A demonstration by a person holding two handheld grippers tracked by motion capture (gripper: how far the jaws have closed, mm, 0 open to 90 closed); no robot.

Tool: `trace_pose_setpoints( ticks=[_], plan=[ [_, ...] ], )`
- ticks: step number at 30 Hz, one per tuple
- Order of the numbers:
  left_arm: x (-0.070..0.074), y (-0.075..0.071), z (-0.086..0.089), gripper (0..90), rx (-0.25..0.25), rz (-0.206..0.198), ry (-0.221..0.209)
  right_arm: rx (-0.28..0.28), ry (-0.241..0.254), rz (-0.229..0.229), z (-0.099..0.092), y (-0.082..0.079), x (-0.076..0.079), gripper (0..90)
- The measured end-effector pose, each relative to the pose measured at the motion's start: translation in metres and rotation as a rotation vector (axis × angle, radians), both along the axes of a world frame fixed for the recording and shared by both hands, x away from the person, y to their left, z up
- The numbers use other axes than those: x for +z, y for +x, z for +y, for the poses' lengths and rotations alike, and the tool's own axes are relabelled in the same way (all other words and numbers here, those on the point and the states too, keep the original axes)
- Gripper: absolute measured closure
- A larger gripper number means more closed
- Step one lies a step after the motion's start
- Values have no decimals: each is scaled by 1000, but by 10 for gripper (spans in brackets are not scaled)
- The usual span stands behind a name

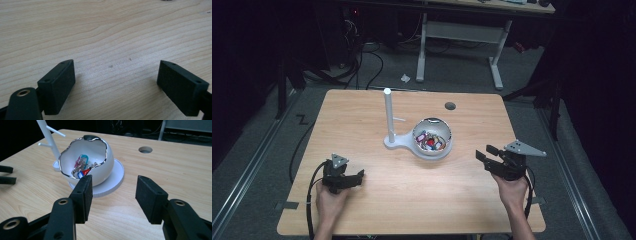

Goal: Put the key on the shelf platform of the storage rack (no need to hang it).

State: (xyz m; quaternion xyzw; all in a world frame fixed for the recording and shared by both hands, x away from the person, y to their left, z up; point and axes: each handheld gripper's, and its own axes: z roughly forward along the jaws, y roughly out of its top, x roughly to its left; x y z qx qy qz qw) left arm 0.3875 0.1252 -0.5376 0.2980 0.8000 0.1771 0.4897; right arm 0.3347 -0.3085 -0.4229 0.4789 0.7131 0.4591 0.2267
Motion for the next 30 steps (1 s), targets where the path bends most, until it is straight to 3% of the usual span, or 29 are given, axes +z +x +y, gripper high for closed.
trace_pose_setpoints(
  ticks=[30],
  plan=[
    [0, 0, 0, 155, 1, 0, -1, 11, -18, 41, 19, 2, -40, 451]
  ],
)
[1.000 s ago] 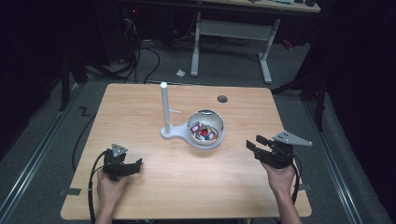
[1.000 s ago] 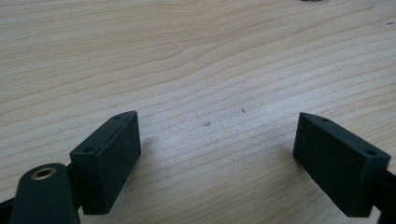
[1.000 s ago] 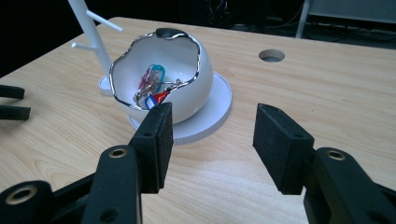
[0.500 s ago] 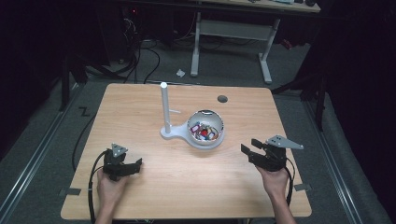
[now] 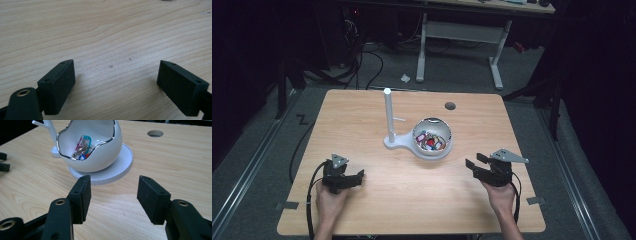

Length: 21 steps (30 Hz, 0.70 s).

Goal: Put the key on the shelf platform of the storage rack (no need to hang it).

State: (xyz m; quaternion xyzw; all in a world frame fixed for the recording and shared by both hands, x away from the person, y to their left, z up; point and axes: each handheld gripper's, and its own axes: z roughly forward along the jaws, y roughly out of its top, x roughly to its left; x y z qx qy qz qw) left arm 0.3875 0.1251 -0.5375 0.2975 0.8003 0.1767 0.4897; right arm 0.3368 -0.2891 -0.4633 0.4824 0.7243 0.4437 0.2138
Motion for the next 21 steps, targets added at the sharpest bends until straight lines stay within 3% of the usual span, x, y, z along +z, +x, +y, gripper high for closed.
trace_pose_setpoints(
  ticks=[21],
  plan=[
    [0, 0, 0, 155, 0, 0, 0, -16, -36, 83, 9, 13, -32, 477]
  ],
)
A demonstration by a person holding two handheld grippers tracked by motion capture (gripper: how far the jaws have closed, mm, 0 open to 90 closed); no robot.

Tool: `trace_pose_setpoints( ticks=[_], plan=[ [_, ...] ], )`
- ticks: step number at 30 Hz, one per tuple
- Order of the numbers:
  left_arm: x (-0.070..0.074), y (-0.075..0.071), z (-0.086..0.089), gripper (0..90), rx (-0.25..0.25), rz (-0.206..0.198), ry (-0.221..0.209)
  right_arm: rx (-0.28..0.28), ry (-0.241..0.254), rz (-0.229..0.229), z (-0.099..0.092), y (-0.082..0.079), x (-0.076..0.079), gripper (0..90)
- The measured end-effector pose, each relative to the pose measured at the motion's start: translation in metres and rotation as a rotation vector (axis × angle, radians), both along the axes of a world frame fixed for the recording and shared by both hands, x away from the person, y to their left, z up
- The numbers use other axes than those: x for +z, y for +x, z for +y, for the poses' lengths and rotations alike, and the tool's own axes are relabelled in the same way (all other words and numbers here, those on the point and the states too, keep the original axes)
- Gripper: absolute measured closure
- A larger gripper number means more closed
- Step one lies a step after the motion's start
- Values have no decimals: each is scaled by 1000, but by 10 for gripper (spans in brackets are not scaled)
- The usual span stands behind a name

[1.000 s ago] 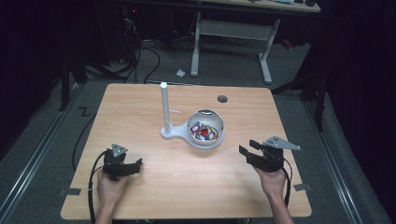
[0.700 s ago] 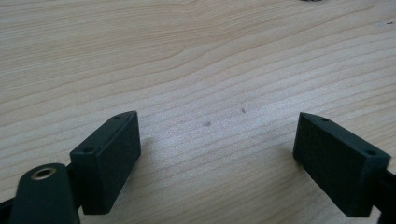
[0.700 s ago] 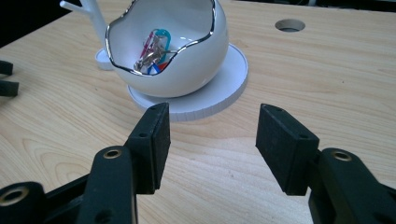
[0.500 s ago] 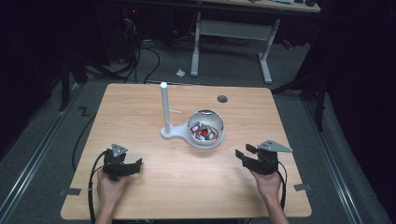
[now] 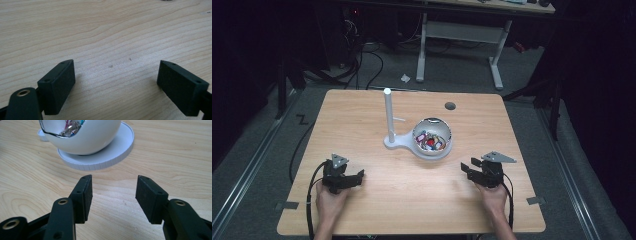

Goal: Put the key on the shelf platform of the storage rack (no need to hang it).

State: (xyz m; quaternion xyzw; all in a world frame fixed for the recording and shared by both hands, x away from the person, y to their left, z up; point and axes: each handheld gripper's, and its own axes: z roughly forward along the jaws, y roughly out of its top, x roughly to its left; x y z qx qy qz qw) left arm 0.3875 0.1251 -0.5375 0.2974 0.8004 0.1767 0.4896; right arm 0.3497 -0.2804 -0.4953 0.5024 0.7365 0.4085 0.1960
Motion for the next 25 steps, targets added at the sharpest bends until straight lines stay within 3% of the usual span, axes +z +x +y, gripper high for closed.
trace_pose_setpoints(
  ticks=[6, 12, 15, 25],
  plan=[
    [0, 0, 0, 155, 0, 0, 0, -23, -41, 18, 1, 4, -11, 477],
    [0, 0, 0, 155, 1, 0, 0, -42, -114, 43, 5, 10, -26, 467],
    [0, 0, 0, 156, -2, 0, -1, -55, -181, 56, 8, 11, -33, 453],
    [0, 0, 0, 156, -3, 0, -1, -65, -176, 52, 6, 13, -35, 426]
  ],
)
